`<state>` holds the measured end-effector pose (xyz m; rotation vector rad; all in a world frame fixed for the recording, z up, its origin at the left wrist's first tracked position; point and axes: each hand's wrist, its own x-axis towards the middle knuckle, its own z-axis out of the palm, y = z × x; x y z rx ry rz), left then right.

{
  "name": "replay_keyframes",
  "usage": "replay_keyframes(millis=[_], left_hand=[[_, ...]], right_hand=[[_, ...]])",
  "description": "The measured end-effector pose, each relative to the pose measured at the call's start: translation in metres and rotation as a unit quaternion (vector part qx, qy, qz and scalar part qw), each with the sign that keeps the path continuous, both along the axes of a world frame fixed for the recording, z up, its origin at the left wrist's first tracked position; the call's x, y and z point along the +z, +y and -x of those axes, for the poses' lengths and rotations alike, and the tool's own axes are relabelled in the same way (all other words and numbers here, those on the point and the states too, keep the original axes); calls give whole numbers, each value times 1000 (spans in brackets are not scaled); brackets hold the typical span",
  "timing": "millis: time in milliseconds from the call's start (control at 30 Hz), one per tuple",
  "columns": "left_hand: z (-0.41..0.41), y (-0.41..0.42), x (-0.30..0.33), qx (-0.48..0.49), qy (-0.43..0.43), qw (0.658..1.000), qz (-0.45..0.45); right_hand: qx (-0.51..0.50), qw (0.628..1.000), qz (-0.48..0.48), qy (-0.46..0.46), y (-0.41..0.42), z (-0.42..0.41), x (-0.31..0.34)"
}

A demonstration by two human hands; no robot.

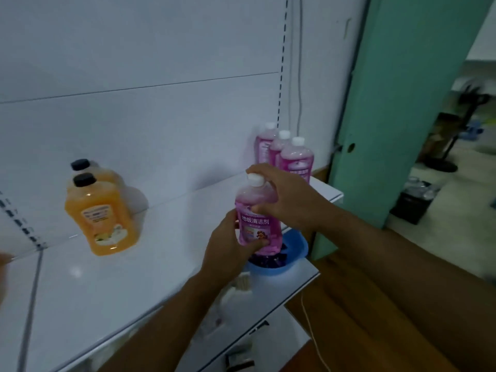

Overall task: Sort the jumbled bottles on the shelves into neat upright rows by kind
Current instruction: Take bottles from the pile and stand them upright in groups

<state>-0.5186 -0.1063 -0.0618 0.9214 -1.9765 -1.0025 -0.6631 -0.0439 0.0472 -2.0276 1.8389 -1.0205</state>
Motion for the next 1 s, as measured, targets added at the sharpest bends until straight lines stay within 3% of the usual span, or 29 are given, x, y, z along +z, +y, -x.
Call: replay_keyframes(millis=[233, 400, 733, 1000], left_hand=[[81, -33, -4, -13, -23, 999, 21], [107, -61, -8, -22, -14, 1000, -9], [131, -80, -2, -65, -25, 998, -7], [120, -75, 7, -84, -114, 990, -19]], right_hand=[[-59, 997, -21, 42, -14, 70, -6], [-116, 982, -25, 144, -39, 91, -4], [-171, 947, -13, 271, -58, 105, 0], [-167, 938, 31, 303, -59, 99, -7]])
